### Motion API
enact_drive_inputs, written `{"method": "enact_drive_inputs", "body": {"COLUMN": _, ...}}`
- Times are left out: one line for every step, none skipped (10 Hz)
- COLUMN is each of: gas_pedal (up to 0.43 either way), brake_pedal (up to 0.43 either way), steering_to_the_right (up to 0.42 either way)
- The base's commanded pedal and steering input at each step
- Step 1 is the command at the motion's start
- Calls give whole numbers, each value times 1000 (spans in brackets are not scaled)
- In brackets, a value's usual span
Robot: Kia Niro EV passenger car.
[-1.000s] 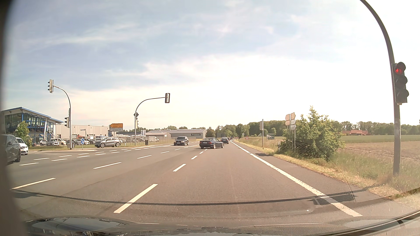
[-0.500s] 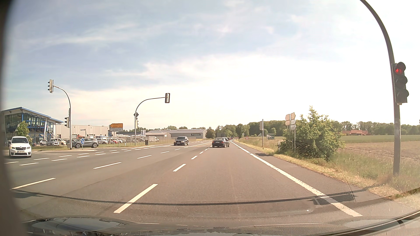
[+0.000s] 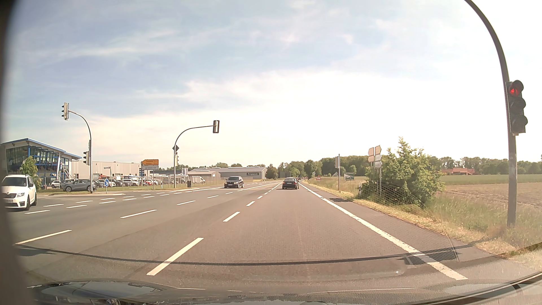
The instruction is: Follow the waypoints while adhering to traffic rules and regulations
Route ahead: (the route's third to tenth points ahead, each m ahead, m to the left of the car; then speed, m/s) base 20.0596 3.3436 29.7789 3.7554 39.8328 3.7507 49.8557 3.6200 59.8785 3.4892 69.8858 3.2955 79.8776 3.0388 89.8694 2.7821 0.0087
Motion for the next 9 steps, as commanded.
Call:
{"method": "enact_drive_inputs", "body": {"gas_pedal": 0, "brake_pedal": 232, "steering_to_the_right": -2}}
{"method": "enact_drive_inputs", "body": {"gas_pedal": 0, "brake_pedal": 232, "steering_to_the_right": -2}}
{"method": "enact_drive_inputs", "body": {"gas_pedal": 0, "brake_pedal": 232, "steering_to_the_right": -2}}
{"method": "enact_drive_inputs", "body": {"gas_pedal": 0, "brake_pedal": 238, "steering_to_the_right": -2}}
{"method": "enact_drive_inputs", "body": {"gas_pedal": 0, "brake_pedal": 232, "steering_to_the_right": -2}}
{"method": "enact_drive_inputs", "body": {"gas_pedal": 0, "brake_pedal": 232, "steering_to_the_right": -2}}
{"method": "enact_drive_inputs", "body": {"gas_pedal": 0, "brake_pedal": 232, "steering_to_the_right": -2}}
{"method": "enact_drive_inputs", "body": {"gas_pedal": 0, "brake_pedal": 238, "steering_to_the_right": -3}}
{"method": "enact_drive_inputs", "body": {"gas_pedal": 0, "brake_pedal": 238, "steering_to_the_right": -3}}
